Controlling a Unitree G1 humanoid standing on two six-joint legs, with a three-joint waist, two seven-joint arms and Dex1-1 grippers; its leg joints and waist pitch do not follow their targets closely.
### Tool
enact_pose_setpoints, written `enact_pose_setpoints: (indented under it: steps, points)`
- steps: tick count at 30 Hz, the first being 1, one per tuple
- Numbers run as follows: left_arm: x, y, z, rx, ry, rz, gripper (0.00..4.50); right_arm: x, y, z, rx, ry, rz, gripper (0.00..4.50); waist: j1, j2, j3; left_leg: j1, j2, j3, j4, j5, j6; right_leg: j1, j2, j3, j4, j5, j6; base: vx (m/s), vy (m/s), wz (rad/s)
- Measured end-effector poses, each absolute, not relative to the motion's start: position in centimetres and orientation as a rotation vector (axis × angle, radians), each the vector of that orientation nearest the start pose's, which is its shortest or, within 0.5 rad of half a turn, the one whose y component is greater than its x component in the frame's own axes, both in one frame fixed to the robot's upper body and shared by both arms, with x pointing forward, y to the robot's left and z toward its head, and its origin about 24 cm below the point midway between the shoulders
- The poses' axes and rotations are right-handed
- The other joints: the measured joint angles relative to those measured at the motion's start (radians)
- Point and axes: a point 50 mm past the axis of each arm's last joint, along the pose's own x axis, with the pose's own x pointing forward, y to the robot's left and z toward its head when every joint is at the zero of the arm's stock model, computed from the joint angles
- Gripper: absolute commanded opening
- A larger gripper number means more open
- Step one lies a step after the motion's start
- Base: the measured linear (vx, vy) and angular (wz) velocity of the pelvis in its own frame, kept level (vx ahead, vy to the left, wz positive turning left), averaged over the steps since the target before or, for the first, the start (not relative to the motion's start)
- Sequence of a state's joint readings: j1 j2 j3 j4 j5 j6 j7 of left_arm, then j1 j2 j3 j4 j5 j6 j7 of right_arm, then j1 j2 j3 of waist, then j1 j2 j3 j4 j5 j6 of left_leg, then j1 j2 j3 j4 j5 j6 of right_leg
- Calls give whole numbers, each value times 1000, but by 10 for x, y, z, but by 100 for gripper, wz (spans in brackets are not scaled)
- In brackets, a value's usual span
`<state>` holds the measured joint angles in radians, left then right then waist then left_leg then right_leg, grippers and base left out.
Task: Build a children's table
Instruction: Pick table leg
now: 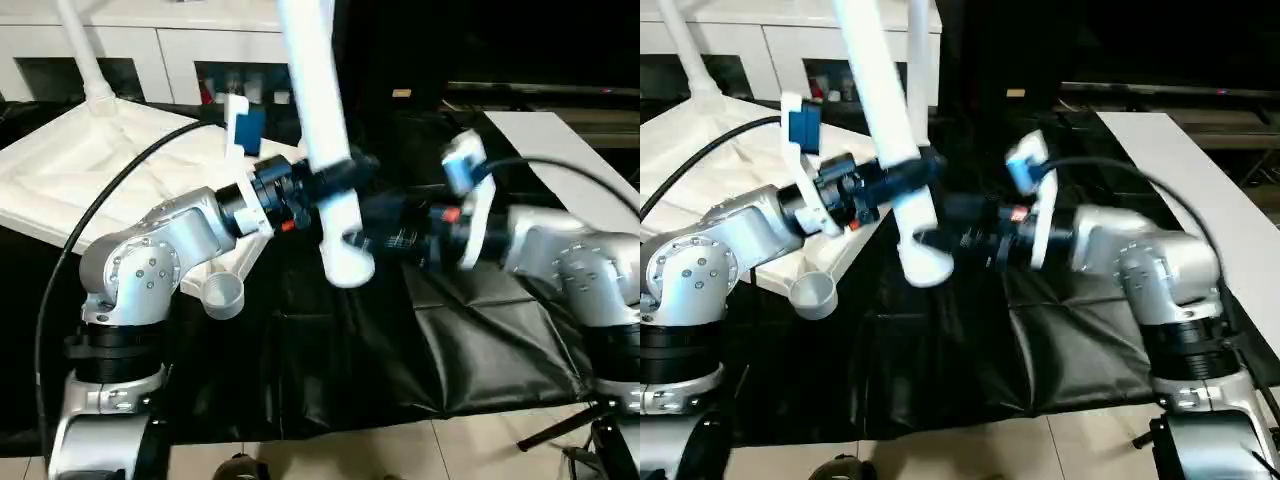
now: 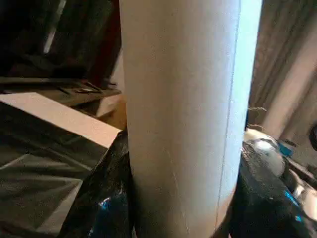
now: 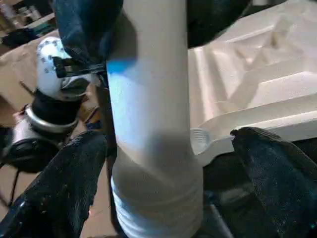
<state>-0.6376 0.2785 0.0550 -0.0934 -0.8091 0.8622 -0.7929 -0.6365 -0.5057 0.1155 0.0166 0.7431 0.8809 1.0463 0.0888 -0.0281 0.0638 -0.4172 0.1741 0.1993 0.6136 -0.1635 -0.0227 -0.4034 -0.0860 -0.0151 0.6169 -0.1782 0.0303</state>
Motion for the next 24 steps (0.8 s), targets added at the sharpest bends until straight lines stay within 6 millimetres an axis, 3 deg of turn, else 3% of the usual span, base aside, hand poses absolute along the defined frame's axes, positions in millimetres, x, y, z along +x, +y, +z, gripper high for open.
enact_pose_setpoints:
  steps: [9,24]
  points:
    - [290,94,192,-322,69,-1415,198,295,-112,167,219,338,1535,450,0,-1,0,0,0,0,1,0,0,0,0,0,1,0,0,0,0,0]
    - [288,89,191,-295,57,-1465,198,292,-99,160,240,360,1600,312,0,-1,0,1,0,0,4,1,-1,-1,-1,0,7,0,0,0,0,0]
